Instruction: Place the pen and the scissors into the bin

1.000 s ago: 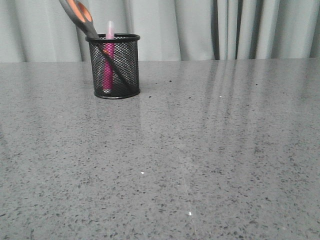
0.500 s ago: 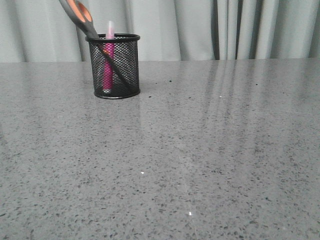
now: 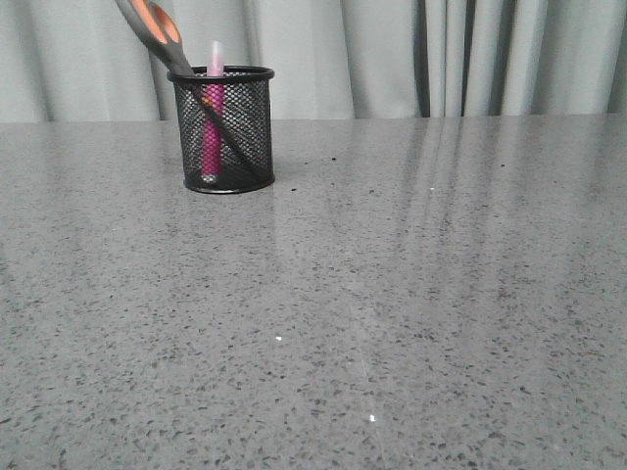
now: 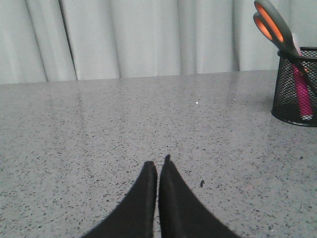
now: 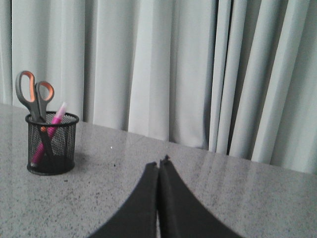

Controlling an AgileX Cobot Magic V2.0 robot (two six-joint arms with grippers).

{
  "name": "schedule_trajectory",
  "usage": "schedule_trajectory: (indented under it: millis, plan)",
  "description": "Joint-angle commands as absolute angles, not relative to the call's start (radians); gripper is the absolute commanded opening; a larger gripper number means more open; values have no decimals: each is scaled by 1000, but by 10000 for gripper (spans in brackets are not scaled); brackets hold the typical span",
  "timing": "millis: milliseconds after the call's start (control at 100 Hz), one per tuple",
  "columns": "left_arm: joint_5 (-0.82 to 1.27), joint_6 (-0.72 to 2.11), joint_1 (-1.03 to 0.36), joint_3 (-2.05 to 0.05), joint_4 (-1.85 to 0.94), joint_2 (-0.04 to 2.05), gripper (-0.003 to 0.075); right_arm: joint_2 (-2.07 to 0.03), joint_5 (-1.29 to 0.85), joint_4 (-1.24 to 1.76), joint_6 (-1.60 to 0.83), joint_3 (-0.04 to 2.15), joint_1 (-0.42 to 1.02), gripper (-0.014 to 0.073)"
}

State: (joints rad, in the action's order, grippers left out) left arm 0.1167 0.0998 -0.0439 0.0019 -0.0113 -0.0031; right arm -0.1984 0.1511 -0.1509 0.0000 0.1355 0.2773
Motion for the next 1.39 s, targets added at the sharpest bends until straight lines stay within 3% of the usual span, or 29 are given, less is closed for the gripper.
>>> schedule_trajectory:
  millis: [0, 390, 660, 1380]
  plan:
    - [46, 91, -42, 47, -19, -38, -19, -205, 149, -118, -10, 157, 261, -69]
    - [46, 91, -42, 47, -19, -36, -19, -68, 100, -11, -10, -5, 75, -69]
    - [46, 91, -42, 47, -19, -36, -19, 31, -131, -16, -17, -26, 73, -69]
    - [46, 91, -42, 47, -19, -36, -19, 31, -70, -23, -17, -24, 73, -69]
